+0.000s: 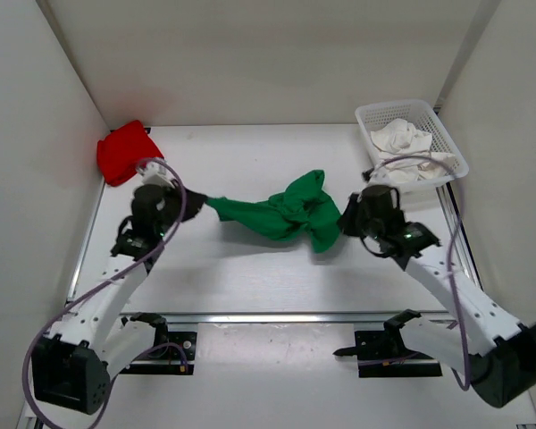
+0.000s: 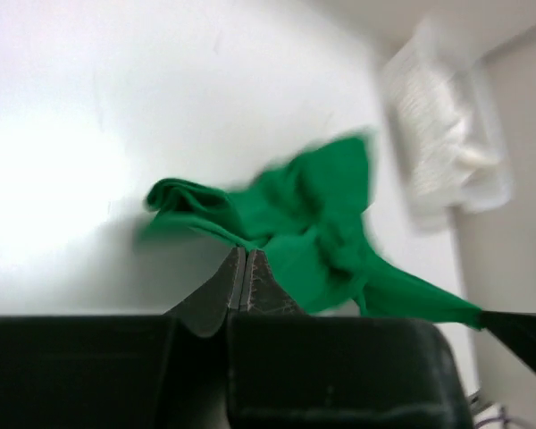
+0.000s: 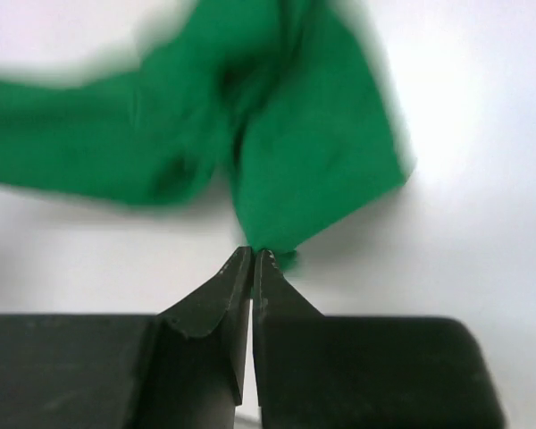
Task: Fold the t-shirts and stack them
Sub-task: Flatten out the tshirt
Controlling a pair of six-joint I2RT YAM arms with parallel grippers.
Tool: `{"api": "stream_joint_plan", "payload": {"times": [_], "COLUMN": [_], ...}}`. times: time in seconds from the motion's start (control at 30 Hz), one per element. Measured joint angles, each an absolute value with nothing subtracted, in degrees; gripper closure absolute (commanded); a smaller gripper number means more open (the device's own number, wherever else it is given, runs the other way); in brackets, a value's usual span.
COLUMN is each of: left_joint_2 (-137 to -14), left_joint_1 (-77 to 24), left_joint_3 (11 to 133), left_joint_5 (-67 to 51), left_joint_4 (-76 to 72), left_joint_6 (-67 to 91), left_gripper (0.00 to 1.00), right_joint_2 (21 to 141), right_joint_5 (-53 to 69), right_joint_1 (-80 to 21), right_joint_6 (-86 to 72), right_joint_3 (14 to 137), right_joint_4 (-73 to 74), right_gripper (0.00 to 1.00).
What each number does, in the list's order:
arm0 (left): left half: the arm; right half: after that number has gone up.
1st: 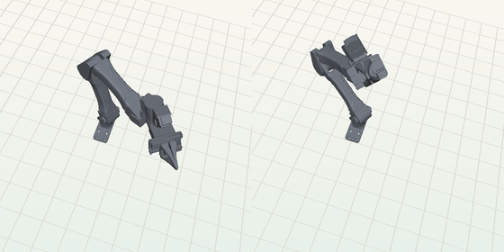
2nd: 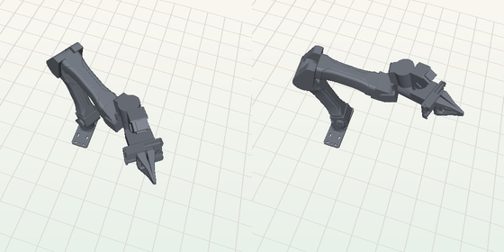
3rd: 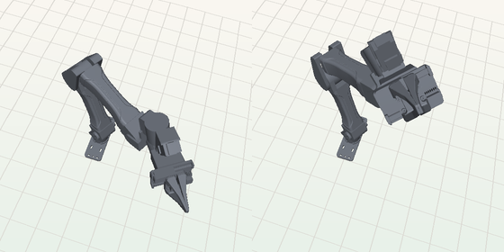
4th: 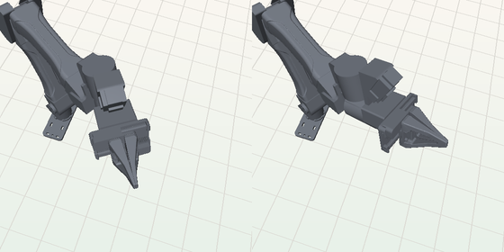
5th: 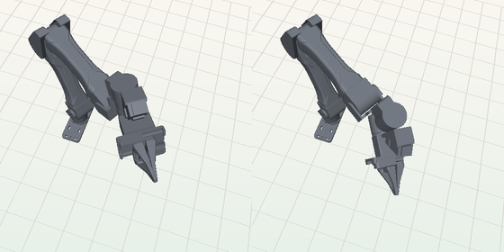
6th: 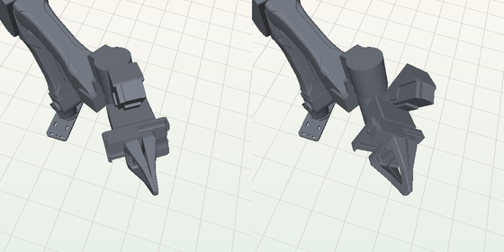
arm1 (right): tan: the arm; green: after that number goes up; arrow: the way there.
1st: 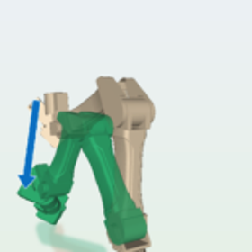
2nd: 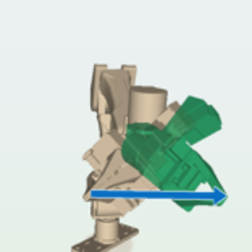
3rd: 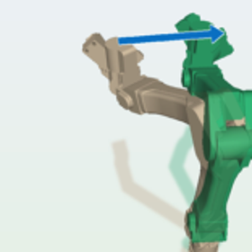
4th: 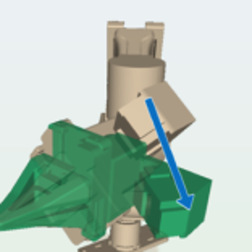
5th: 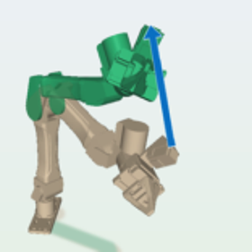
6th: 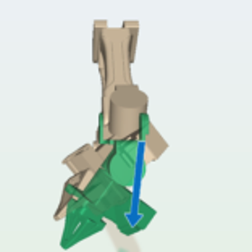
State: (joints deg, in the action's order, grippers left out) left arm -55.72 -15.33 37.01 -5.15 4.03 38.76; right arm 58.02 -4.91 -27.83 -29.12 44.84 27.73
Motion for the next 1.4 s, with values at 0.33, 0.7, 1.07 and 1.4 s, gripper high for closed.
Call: {"api": "stream_joint_plan", "payload": {"times": [0.33, 0.7, 1.07, 1.4], "left_joint_2": [-54.0, -59.3, -85.1, -90.3], "left_joint_1": [9.1, 15.2, 7.3, 14.1], "left_joint_3": [69.4, 70.7, 72.3, 97.8], "left_joint_5": [-23.3, -30.5, -25.3, -27.9], "left_joint_4": [14.0, 15.5, 13.4, 10.4], "left_joint_6": [38.1, 40.2, 39.9, 47.2], "left_gripper": [1.0, 1.0, 1.0, 1.0], "right_joint_2": [59.8, 72.1, 115.0, 105.5], "right_joint_5": [-10.4, -1.0, 13.4, 20.9], "right_joint_1": [-20.2, -14.3, -7.8, -0.3], "right_joint_6": [-17.7, -14.2, -15.0, -24.3], "right_joint_3": [95.4, 112.6, 130.2, 136.4], "right_joint_4": [43.1, 42.2, 42.7, 29.6], "right_gripper": [1.0, 1.0, 1.0, 1.0]}}
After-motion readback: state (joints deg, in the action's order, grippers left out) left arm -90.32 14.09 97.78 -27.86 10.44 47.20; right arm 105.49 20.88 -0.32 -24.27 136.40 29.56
